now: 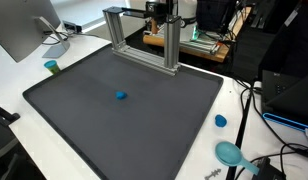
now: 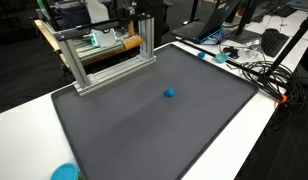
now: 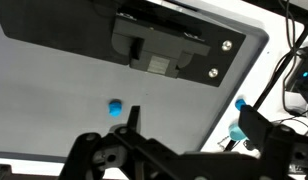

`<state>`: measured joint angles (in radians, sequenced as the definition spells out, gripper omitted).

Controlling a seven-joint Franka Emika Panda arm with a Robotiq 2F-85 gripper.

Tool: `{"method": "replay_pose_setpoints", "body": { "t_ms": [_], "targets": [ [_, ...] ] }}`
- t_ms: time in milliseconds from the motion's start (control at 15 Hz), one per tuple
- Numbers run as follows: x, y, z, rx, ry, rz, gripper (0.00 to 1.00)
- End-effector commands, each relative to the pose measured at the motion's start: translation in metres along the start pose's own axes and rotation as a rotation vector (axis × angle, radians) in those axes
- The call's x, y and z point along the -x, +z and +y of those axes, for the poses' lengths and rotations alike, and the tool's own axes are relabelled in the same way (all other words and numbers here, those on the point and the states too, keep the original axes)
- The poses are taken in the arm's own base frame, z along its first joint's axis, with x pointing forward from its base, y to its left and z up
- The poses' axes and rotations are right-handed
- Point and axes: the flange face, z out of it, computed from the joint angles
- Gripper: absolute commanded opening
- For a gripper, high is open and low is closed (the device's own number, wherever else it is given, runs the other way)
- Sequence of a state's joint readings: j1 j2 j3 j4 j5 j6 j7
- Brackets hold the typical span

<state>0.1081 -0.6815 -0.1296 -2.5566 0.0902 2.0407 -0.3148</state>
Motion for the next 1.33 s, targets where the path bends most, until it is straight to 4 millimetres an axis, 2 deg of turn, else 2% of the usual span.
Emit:
{"method": "replay_pose_setpoints", "body": {
  "t_ms": [0,333,400,667,1000,1267],
  "targets": [
    [0.010,0.005,0.001,0.031,0.064,-0.018,1.00],
    [0.032,0.006,0.013,0.101,0.292,-0.035,1.00],
    [0.019,0.010,0.014,0.065,0.213,-0.056,1.00],
    [0.026,0.007,0.016,0.081,0.276,-0.046,1.00],
    [0.029,0.010,0.012,0.098,0.296,-0.036,1.00],
    [0.027,0.010,0.011,0.123,0.376,0.025,1.00]
  ]
}}
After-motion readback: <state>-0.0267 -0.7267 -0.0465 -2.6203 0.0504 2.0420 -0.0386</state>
